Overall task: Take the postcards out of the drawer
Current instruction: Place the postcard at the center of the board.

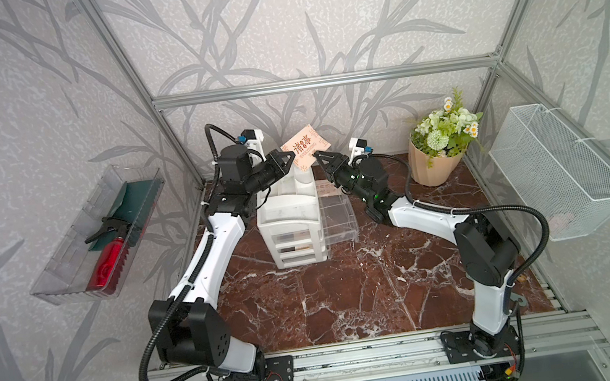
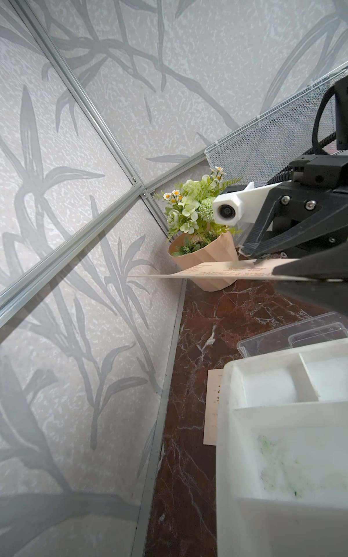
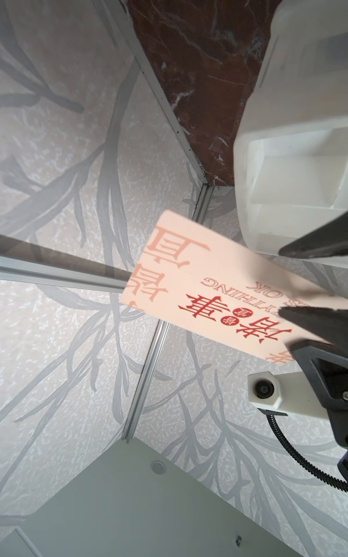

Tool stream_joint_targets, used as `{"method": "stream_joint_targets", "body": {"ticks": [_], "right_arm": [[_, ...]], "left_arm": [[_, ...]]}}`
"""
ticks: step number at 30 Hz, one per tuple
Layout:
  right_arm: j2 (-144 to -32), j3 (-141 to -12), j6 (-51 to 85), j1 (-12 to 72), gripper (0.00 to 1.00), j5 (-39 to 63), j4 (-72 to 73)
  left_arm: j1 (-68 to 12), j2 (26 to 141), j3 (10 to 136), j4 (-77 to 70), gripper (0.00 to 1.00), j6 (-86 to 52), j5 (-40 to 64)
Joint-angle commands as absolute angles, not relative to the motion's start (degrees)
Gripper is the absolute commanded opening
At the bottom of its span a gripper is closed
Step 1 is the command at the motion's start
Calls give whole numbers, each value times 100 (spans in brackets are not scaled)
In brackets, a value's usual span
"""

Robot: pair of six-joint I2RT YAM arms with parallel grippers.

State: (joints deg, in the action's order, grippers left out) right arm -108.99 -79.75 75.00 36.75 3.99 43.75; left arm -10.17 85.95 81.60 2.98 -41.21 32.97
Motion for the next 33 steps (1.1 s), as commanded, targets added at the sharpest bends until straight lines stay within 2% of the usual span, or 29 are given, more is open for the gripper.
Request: {"method": "stream_joint_targets", "body": {"ticks": [1, 7, 14, 24, 33], "right_arm": [[-10561, -7910, 7095, 3625, 36, 409, 4103], [-10118, -7586, 6587, 3308, 43, 757, 3698], [-9581, -7808, 5655, 2611, 49, 1955, 2364], [-9743, -8834, 5080, 1794, 51, 4417, 993], [-10237, -9001, 5075, 1793, 49, 5042, 912]], "left_arm": [[-960, 8613, 8326, 362, 0, -4085, 3461], [-880, 8718, 8687, 1035, 0, -3667, 3757], [-848, 8866, 9155, 1903, 0, -3011, 4116], [-817, 8817, 8954, 1471, 0, -3143, 4973], [-818, 8745, 8556, 1016, 0, -3399, 5235]]}}
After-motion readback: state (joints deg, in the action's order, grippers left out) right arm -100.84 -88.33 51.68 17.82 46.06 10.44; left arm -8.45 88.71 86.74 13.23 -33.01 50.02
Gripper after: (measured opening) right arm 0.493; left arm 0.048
